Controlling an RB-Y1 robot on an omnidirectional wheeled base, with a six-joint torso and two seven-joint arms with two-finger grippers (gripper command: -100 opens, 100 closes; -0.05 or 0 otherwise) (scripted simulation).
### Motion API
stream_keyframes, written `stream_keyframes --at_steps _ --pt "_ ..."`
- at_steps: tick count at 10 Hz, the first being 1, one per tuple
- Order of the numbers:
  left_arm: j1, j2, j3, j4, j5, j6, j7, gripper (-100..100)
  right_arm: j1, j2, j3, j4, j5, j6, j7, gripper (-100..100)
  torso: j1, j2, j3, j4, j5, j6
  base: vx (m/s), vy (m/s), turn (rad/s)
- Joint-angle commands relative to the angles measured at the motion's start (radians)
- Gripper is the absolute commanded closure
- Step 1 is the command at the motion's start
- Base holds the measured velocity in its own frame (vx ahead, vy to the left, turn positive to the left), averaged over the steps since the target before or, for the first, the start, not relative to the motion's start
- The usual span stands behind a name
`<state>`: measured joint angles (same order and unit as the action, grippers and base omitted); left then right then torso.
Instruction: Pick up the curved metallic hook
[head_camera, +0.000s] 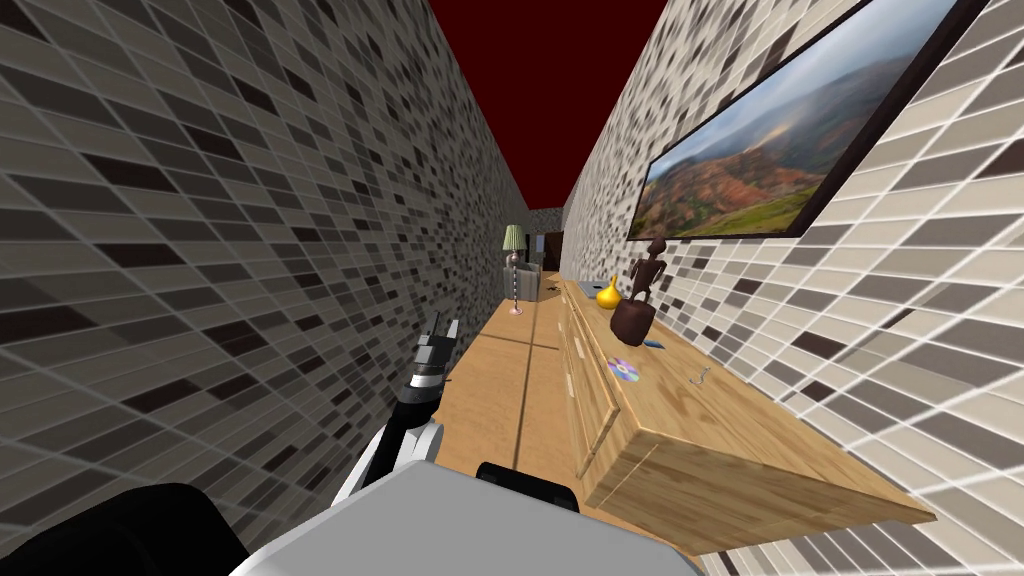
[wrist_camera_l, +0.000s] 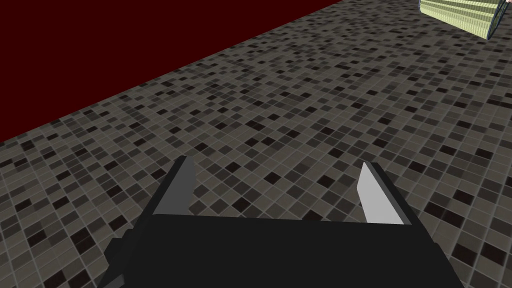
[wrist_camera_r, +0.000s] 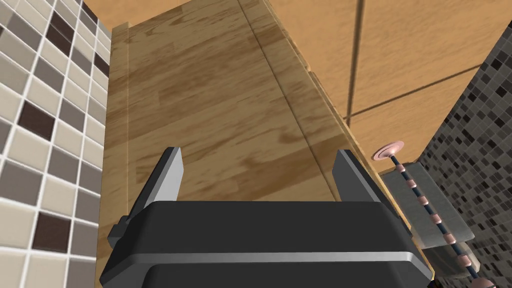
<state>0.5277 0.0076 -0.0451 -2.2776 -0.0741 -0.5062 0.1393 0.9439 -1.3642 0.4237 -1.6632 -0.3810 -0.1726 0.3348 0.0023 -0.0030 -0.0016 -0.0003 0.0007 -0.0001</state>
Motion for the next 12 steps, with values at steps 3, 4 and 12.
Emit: stream_keyframes --at_steps 3,4,12 --pt "0.000 0.000 0.000 0.000 0.000 0.000 0.000 0 0.010 -0.103 0.035 0.058 -0.026 -0.019 0.008 -100 -0.002 0.002 0.001 0.000 0.000 0.000 0.032 0.018 0.010" --pt "0.000 0.000 0.000 0.000 0.000 0.000 0.000 0 0.010 -0.130 0.035 0.058 -0.026 -0.019 0.008 -100 -0.002 0.001 0.001 0.000 0.000 0.000 0.041 0.014 0.008" --pt "0.000 0.000 0.000 0.000 0.000 0.000 0.000 0 0.041 -0.376 0.082 0.159 -0.087 -0.062 0.029 -100 -0.003 -0.002 -0.001 0.000 -0.001 0.000 0.063 0.009 0.014"
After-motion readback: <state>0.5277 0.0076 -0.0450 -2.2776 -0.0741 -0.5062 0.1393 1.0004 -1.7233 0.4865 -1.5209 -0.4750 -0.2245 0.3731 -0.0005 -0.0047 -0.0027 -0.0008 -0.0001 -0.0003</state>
